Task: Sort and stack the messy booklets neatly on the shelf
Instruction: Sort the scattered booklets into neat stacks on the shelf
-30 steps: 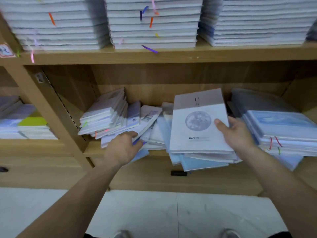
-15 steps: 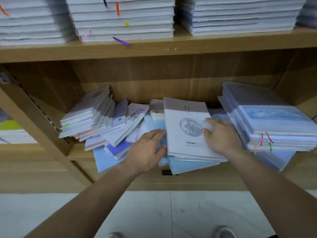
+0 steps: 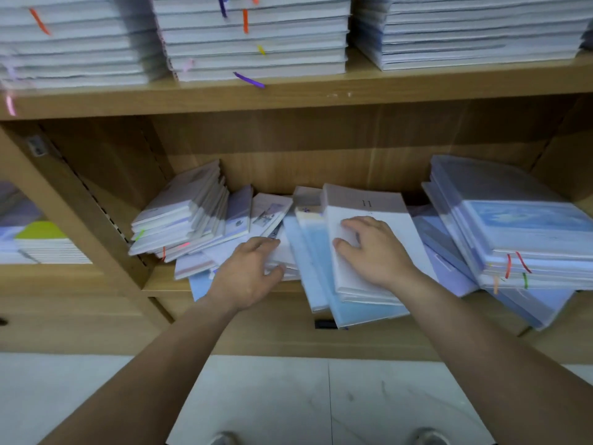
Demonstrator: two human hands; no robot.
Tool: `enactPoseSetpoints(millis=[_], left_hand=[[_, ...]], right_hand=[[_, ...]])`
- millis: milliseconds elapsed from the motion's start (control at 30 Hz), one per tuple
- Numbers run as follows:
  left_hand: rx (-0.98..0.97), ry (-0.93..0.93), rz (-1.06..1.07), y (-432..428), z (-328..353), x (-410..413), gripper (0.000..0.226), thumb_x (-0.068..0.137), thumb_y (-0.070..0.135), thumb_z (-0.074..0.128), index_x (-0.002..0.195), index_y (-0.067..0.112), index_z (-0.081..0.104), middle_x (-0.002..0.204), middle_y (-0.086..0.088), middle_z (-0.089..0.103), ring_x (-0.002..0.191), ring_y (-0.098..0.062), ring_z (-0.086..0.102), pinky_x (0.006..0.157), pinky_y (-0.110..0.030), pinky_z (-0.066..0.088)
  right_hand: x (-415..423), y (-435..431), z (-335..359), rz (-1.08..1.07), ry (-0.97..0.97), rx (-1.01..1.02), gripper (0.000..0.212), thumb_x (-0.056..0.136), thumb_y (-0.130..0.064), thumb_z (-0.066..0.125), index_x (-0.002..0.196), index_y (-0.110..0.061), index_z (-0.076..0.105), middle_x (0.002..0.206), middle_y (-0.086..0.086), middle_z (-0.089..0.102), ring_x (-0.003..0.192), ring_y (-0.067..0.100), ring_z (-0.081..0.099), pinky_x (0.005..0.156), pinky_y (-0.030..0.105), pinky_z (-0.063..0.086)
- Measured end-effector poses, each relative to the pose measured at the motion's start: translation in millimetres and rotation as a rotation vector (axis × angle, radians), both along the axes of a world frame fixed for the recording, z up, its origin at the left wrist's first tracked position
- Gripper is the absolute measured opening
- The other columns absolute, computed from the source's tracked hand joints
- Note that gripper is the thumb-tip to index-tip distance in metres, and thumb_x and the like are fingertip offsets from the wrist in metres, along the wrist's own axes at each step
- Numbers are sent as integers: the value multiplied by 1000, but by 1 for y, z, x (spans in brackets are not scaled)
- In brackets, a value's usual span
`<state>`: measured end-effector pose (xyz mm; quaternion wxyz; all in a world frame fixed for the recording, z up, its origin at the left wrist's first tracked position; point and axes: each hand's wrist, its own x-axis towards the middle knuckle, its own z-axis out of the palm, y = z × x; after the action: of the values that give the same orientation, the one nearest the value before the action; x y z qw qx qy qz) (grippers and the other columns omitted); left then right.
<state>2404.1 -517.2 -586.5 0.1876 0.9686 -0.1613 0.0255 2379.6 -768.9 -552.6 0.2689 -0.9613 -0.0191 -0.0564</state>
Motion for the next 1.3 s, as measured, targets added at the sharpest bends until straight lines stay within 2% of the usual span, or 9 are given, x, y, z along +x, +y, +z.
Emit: enactPoseSetpoints(millis=[200, 300, 400, 533, 733, 933, 1000, 1133, 1300], left_hand=[[-63, -105, 57, 42, 8, -2, 45, 94, 39, 59, 136, 22, 57, 137, 6, 53, 127, -16, 49, 100, -28, 41], [-65, -98, 116, 69, 7, 1, 45, 93, 41, 58, 134, 23, 59, 137, 6, 54, 127, -18, 50, 101, -31, 43], [-37, -32, 197, 104, 0, 4, 55, 91, 45, 59, 139, 18, 55, 143, -1, 52, 134, -21, 44, 109, -30, 34], [-51, 54, 181, 125, -7, 5, 65, 89, 55, 52, 146, 25, 47, 153, 3, 42, 142, -18, 36, 115, -28, 26], [-8, 162, 75, 107, -18, 10, 67, 97, 50, 53, 155, 29, 28, 164, 9, 18, 150, -13, 19, 121, -31, 18], [20, 272, 77, 100, -23, 12, 66, 101, 59, 31, 158, 32, 11, 165, 14, -1, 153, -11, 2, 123, -45, 12], [18, 283, 78, 101, -22, 13, 65, 102, 58, 28, 158, 31, 9, 165, 14, -2, 153, -11, 0, 124, -44, 10], [37, 311, 94, 98, -20, 14, 61, 104, 54, 24, 158, 33, 4, 165, 15, -3, 153, -16, -2, 123, -42, 8], [-49, 350, 124, 97, -12, 13, 60, 104, 53, 26, 158, 33, 8, 165, 16, -1, 153, -15, 0, 123, -41, 9]], right_hand=[[15, 76, 8, 169, -160, 20, 35, 98, -35, 54, 129, -19, 63, 127, -3, 60, 121, 17, 50, 94, 29, 40], [28, 107, 1, 219, -19, 175, 36, 96, -31, 56, 129, -16, 61, 111, -2, 65, 107, 17, 60, 90, 32, 49], [48, 133, -14, 151, 146, 149, 36, 95, -34, 55, 120, -8, 59, 107, 9, 66, 103, 27, 60, 82, 35, 48], [69, 156, -33, -72, 123, 200, 36, 95, -40, 57, 87, -6, 50, 85, 17, 59, 85, 33, 60, 63, 32, 34], [69, 172, -41, -241, 36, 106, 58, 93, -49, 61, 124, -3, 45, 114, 18, 66, 105, 38, 63, 69, 36, 42], [66, 187, -58, -287, -43, -24, 90, 91, -55, 59, 155, -7, 19, 104, 7, 72, 96, 29, 68, 64, 33, 44], [68, 187, -62, -238, -79, 39, 89, 93, -45, 60, 158, -8, 12, 91, -1, 72, 90, 25, 68, 63, 32, 47], [66, 176, -64, -45, -245, 118, 71, 89, -8, 59, 154, -8, 31, 87, 6, 65, 86, 27, 62, 72, 42, 54], [56, 166, -64, -80, -128, 35, 57, 91, -43, 60, 136, -10, 46, 91, 6, 71, 87, 28, 67, 67, 39, 56]])
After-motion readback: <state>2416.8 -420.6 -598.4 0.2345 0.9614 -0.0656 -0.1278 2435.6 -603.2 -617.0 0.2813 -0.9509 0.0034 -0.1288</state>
